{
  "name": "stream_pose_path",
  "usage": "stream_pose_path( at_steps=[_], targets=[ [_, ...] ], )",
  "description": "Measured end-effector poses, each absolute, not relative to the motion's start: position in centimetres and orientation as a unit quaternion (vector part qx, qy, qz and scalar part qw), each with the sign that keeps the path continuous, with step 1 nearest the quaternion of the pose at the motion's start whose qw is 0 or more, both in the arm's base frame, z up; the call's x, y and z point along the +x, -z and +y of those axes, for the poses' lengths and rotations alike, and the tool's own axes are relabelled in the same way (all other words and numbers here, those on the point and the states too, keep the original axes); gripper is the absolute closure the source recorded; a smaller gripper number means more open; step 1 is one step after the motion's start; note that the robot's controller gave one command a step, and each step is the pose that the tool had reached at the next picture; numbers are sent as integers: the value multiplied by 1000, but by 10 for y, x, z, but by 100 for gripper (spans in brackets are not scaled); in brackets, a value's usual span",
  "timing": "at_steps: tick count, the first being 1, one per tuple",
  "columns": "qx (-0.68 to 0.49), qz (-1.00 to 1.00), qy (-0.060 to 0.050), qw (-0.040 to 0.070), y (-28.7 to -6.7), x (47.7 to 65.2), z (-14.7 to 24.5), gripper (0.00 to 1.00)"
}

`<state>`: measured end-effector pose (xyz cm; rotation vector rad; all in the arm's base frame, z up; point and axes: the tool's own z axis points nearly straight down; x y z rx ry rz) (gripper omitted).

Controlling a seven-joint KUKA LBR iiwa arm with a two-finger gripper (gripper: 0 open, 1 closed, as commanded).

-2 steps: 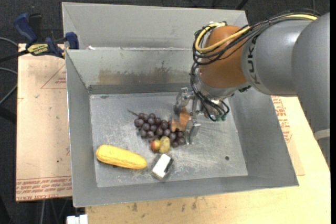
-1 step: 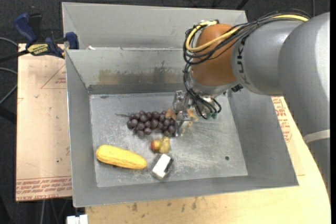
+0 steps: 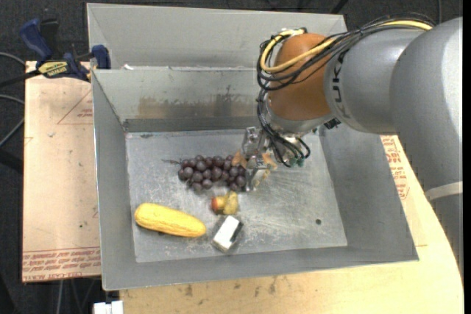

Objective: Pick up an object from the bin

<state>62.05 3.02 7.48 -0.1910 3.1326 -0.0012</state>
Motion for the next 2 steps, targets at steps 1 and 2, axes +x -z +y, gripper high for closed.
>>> stream_pose_path(
  at_steps=[1,2],
  targets=[
    [-61,998,0,2,-76,620,30,100],
    [-61,998,0,2,-81,620,30,100]
  ],
)
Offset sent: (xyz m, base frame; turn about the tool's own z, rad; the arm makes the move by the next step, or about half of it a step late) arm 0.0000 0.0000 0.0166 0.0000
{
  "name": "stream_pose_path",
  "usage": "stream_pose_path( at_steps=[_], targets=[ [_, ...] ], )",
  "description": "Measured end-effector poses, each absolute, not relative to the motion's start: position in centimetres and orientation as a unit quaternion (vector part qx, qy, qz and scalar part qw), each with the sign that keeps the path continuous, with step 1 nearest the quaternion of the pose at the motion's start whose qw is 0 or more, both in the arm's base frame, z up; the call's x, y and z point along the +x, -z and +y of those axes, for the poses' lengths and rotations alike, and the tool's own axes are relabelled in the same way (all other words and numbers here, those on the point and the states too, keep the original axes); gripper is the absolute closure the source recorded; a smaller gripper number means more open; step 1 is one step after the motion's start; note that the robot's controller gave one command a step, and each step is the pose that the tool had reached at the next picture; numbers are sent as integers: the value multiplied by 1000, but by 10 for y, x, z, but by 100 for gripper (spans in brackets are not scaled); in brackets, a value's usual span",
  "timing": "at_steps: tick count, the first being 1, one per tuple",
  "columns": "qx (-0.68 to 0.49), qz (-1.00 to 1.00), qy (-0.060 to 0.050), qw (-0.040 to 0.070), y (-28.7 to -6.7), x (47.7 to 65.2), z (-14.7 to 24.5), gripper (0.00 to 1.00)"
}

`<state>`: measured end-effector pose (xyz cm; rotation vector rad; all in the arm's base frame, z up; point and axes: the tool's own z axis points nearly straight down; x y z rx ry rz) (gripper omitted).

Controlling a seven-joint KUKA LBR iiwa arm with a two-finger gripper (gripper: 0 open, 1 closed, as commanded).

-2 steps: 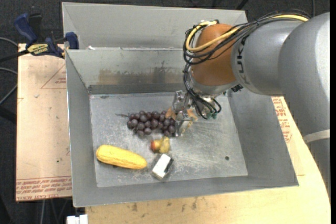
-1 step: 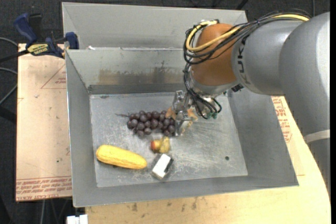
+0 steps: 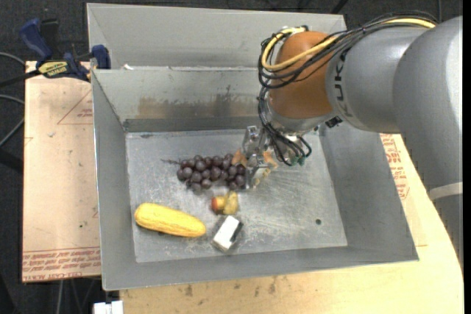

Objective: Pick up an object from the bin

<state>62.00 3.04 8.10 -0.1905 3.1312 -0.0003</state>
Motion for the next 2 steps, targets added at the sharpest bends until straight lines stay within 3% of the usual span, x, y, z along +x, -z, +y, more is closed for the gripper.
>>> stream_pose_path(
  at_steps=[2],
  targets=[
    [-61,998,-1,-2,-110,618,31,100]
  ],
)
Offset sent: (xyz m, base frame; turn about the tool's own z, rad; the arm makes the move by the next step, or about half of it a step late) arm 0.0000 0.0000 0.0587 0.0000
